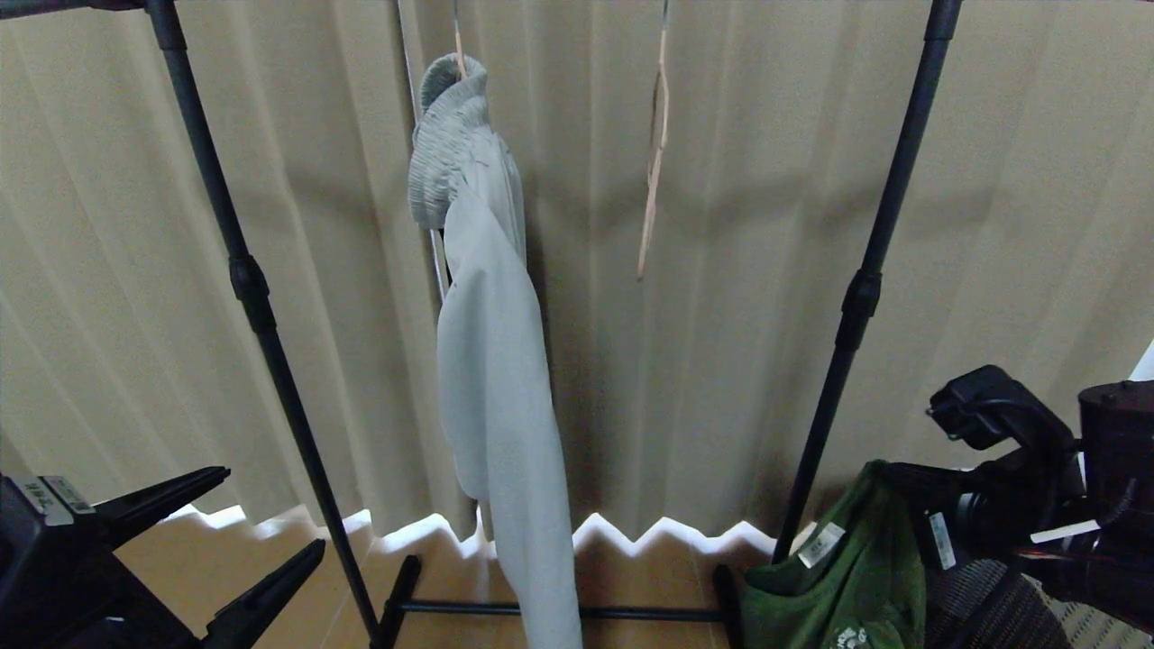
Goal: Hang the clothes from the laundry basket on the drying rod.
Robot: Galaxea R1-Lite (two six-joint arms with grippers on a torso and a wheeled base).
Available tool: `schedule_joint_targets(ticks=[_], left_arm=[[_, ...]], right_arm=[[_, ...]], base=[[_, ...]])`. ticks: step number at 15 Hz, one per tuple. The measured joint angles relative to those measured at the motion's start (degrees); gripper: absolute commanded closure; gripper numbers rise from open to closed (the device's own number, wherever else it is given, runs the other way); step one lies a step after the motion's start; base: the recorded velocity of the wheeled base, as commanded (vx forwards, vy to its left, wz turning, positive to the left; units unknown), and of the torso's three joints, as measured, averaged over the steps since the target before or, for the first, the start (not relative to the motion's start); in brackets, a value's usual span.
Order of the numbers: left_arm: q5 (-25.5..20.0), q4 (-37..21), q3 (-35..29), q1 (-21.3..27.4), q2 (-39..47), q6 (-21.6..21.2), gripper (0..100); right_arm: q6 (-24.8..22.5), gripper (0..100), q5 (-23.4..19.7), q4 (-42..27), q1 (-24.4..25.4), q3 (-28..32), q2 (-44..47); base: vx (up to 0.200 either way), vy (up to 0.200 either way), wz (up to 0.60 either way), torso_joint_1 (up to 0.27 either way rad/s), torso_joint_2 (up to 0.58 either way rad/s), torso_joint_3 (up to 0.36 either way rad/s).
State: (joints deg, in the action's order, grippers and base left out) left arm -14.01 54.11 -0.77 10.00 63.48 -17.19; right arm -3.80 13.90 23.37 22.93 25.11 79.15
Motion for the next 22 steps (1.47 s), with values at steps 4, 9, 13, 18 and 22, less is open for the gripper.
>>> schedule_joint_targets(ticks=[4, 9, 13, 18, 22], left_arm=[[-0.05, -0.17, 0.63, 0.15, -2.18, -0.22, 0], [-0.2, -0.37, 0.74, 3.8, -2.01, 0.06, 0], [-0.35, -0.22, 0.17, 12.21, 2.8, -0.21, 0], [-0.35, -0.12, -2.71, 21.64, 10.91, 0.3, 0], [-0.39, -0.11, -11.11, 28.54, 18.8, 8.37, 0]], right_arm=[[0.0, 100, -2.52, 0.13, 1.4, 0.13, -3.8], [0.0, 100, -4.4, 0.11, 3.22, 2.19, -3.58], [0.63, 100, -8.78, 0.39, 7.61, 6.03, -1.68], [4.8, 100, -11.8, 0.5, 16.92, 12.75, 0.17], [10.36, 100, -12.29, 7.14, 22.32, 16.48, 2.79]], base=[[-0.2, 0.0, 0.0, 0.001, 0.0, 0.0], [-0.08, 0.0, 0.0, 0.001, 0.0, 0.0], [0.0, 0.0, 0.0, 0.0, 0.0, 0.0], [0.0, 0.0, 0.0, 0.0, 0.0, 0.0], [0.0, 0.0, 0.0, 0.0, 0.0, 0.0]])
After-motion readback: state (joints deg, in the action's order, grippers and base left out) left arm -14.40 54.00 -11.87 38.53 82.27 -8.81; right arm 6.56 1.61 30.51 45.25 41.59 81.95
